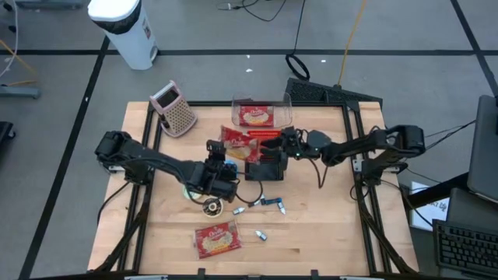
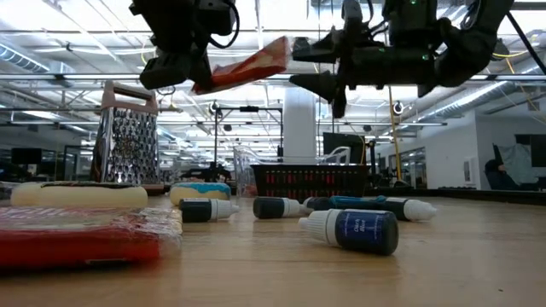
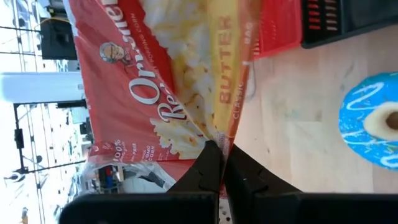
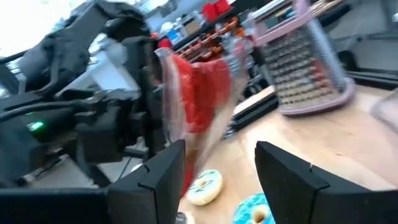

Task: Pick & Place Food Item
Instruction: Put the left popcorn pack into the transparent bin

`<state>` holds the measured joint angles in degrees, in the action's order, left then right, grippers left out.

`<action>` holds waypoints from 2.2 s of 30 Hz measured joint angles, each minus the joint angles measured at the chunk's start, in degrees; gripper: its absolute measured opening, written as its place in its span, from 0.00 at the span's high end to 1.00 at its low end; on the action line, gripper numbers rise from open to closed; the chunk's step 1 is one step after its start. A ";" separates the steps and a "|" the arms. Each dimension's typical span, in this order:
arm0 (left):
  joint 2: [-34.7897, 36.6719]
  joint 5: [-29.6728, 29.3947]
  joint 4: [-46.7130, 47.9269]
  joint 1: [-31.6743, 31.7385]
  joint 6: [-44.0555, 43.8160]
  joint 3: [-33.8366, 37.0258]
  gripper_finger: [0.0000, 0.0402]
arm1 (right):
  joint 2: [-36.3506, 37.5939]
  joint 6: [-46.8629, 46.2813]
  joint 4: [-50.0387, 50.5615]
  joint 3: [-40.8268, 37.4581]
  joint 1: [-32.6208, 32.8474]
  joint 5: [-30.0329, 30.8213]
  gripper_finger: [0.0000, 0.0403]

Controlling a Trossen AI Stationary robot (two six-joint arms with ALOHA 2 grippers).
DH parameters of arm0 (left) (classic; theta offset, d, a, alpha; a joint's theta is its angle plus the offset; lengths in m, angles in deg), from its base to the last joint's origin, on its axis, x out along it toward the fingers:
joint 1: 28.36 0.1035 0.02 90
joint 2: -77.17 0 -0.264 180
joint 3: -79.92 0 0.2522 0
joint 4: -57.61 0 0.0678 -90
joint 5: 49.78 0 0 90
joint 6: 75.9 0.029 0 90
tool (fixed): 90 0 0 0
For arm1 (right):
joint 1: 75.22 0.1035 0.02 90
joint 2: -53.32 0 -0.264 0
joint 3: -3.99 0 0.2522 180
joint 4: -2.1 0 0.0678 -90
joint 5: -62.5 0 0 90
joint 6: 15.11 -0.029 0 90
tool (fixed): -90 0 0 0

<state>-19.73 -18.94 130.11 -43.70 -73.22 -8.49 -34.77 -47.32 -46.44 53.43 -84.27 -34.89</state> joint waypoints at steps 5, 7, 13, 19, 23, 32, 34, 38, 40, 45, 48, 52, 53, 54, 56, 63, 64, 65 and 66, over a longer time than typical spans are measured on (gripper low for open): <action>0.00 -0.63 -0.46 0.27 0.72 0.00 0.99 | 0.25 0.82 -0.91 0.47 1.03 -0.48 0.44; 0.00 -0.72 -0.55 0.29 0.87 0.00 0.99 | 0.44 0.86 -1.20 0.47 1.26 -0.82 0.40; 0.00 -1.40 -3.34 0.27 3.10 0.00 0.99 | -0.16 2.93 2.20 1.87 1.67 4.80 0.34; 0.00 -1.49 -5.88 0.33 4.81 0.00 0.97 | -0.17 4.34 4.59 3.91 1.27 5.67 0.49; 0.00 -1.49 -5.91 0.35 5.12 0.00 0.99 | -0.24 4.41 4.72 4.02 1.28 4.00 0.67; 0.00 -2.45 -8.04 0.32 -1.52 0.00 0.81 | -0.22 7.78 5.28 4.02 0.82 0.84 0.96; 0.02 -2.39 -9.75 -0.32 -1.80 -0.01 0.73 | -0.22 7.92 5.43 4.02 0.70 0.09 0.96; 0.06 -1.62 -12.20 -2.30 -4.53 -2.85 0.54 | -0.17 8.04 5.83 4.01 -0.32 -0.65 0.98; 0.09 0.97 -12.55 -3.19 -7.22 -5.55 0.45 | -0.17 7.96 5.99 4.01 -0.99 -0.74 0.97; 1.93 5.01 -13.26 -5.97 -12.74 -10.32 0.30 | -0.20 7.48 6.35 4.01 -2.94 -3.29 0.97; 4.08 5.07 -12.39 -7.57 -13.22 -10.30 0.25 | -0.28 6.88 7.86 3.96 -4.32 -3.44 0.97; 7.36 4.22 -12.36 -10.25 -10.42 -9.23 0.21 | -0.28 5.44 8.54 3.96 -6.92 -7.18 0.98; 8.23 3.29 -12.55 -10.76 -10.47 -8.93 0.20 | -0.28 4.51 8.54 3.96 -7.73 -8.46 0.98; 9.32 2.37 -12.61 -11.21 -10.56 -8.32 0.20 | -0.28 3.90 8.46 3.96 -8.72 -9.59 0.98; 11.86 0.81 -12.75 -11.94 -10.66 -6.45 0.19 | -0.26 2.67 8.47 3.96 -10.92 -11.00 0.98; 26.10 1.49 -26.85 -10.52 -11.12 10.77 0.20 | -0.26 -0.99 9.47 4.43 -20.41 -16.26 0.98; 28.22 3.46 -30.24 -9.77 -10.25 13.74 0.21 | -0.26 -1.41 10.54 5.14 -21.76 -17.30 0.98; 30.19 5.99 -33.71 -8.83 -9.30 16.61 0.21 | -0.26 -1.60 12.07 6.22 -23.04 -18.37 0.98; 32.07 9.15 -37.49 -7.76 -8.02 19.36 0.21 | -0.26 -1.55 13.64 7.42 -24.16 -19.26 0.98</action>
<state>12.33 -9.79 92.62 -51.46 -81.24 10.86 -35.03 -48.87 -32.80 60.84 -108.43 -54.15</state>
